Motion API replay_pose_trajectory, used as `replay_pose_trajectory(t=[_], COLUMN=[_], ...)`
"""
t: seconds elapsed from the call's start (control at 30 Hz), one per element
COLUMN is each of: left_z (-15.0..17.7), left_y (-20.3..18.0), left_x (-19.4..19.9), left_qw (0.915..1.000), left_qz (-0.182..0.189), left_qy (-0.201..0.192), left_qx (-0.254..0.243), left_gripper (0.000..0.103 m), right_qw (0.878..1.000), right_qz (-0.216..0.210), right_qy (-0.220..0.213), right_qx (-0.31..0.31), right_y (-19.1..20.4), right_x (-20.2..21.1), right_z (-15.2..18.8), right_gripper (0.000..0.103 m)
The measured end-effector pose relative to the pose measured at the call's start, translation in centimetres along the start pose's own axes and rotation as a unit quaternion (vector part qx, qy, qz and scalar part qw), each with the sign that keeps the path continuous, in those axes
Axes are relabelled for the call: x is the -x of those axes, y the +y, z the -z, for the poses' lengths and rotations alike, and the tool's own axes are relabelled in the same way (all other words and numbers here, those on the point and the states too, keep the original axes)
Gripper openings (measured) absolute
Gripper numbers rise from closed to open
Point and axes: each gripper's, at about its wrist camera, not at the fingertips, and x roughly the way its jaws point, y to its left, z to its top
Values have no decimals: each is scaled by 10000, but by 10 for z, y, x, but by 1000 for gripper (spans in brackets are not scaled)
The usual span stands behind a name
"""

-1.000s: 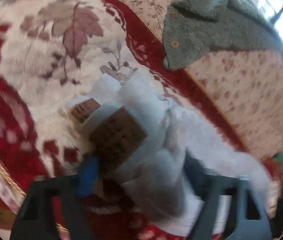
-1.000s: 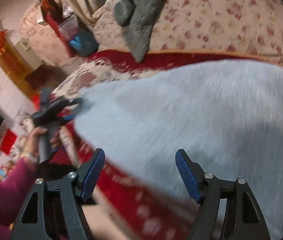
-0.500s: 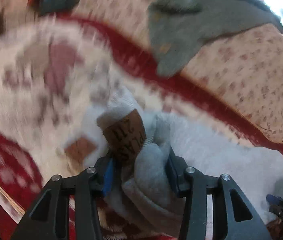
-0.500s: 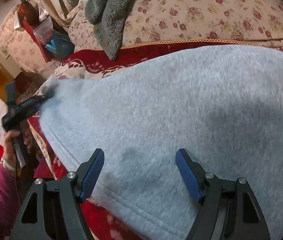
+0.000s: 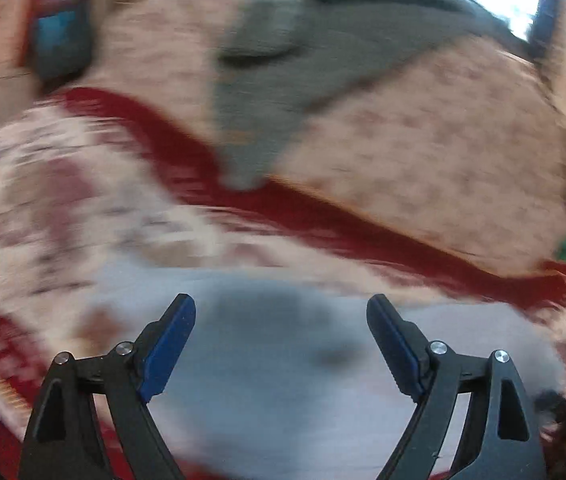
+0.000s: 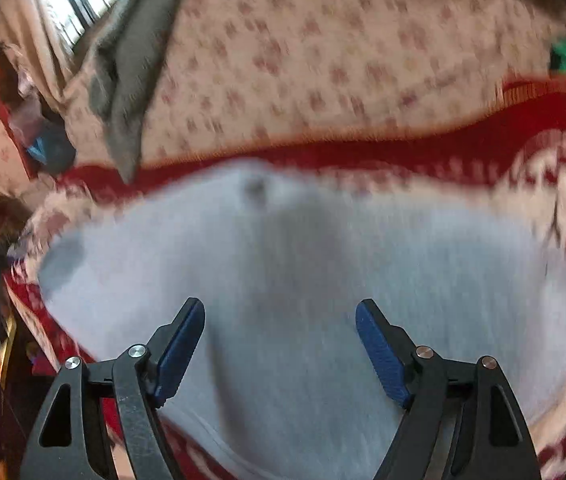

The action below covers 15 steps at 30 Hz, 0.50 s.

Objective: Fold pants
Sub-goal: 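Grasp the waistband with the left gripper while the right gripper folds the legs over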

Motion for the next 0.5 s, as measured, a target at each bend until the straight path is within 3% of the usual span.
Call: replay_pose_trajectory(t=[0.07,0.2,0.27,0.37,0.43,0.5], left_z=[-9,-17,-16,-11,-6,-1], left_y=[-42,-135,-181,-227,-256,-274], left_x=[-22,-73,-102,-139,-169,-190], left_qw=[9981,9824,9707,9511,9349,9287], left_qz=[505,1446,1747,2110,2220,2099], left_qy=[277,921,1300,1911,2422,2678], left_qx=[-218,-739,-1013,-1200,-1339,-1475], left_gripper=[87,87,87,87,87,87], right_qw=[9990,9960,9978,9990,9969,9928], right_qz=[151,42,-239,-55,44,278], right_qy=[-278,-129,-169,-445,-626,-756], right_qx=[326,887,602,66,-469,-890], right_y=[10,17,-5,-44,-83,-118], right_x=[6,22,43,69,90,104], right_z=[21,25,17,8,3,1], right_gripper=[83,84,84,84,87,90])
